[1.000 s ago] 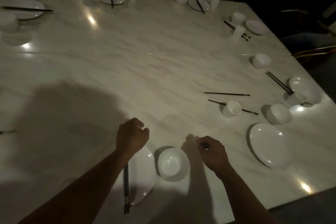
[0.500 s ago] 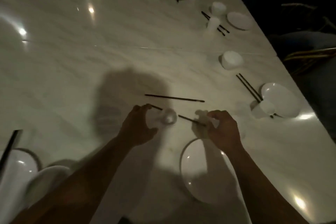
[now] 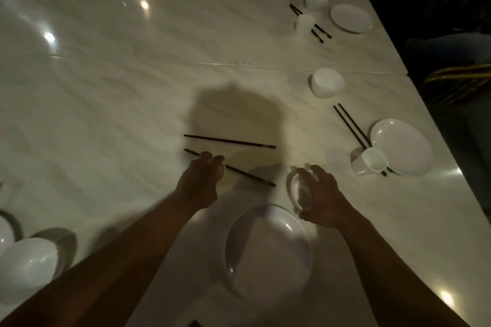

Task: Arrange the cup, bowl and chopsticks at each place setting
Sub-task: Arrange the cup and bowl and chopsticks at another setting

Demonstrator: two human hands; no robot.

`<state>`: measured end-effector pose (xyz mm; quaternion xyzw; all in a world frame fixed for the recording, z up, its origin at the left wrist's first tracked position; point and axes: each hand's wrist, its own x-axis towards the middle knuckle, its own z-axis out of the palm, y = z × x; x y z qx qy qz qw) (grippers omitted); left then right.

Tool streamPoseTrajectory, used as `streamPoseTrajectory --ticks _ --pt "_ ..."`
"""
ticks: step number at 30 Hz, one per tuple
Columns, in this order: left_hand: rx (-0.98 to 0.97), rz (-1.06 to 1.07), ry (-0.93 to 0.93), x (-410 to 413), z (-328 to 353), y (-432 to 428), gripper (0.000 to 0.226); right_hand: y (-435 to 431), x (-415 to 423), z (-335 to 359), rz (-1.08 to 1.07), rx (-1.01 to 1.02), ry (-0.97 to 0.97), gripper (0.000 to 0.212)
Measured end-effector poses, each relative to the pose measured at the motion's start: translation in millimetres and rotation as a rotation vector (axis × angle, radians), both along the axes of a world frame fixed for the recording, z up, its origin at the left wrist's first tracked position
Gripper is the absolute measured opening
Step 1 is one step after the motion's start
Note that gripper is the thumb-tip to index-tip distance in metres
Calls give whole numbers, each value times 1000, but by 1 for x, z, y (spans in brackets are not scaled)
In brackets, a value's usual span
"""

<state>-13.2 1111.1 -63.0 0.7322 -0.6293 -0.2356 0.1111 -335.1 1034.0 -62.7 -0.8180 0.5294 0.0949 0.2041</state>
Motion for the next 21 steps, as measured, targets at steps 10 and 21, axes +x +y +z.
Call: streamPoseTrajectory --ticks 10,21 --pt "27 -41 27 6 10 49 77 14 -20 7 -134 19 -48 119" --pt "33 87 5 -28 18 136 78 65 -70 17 -126 65 -34 120"
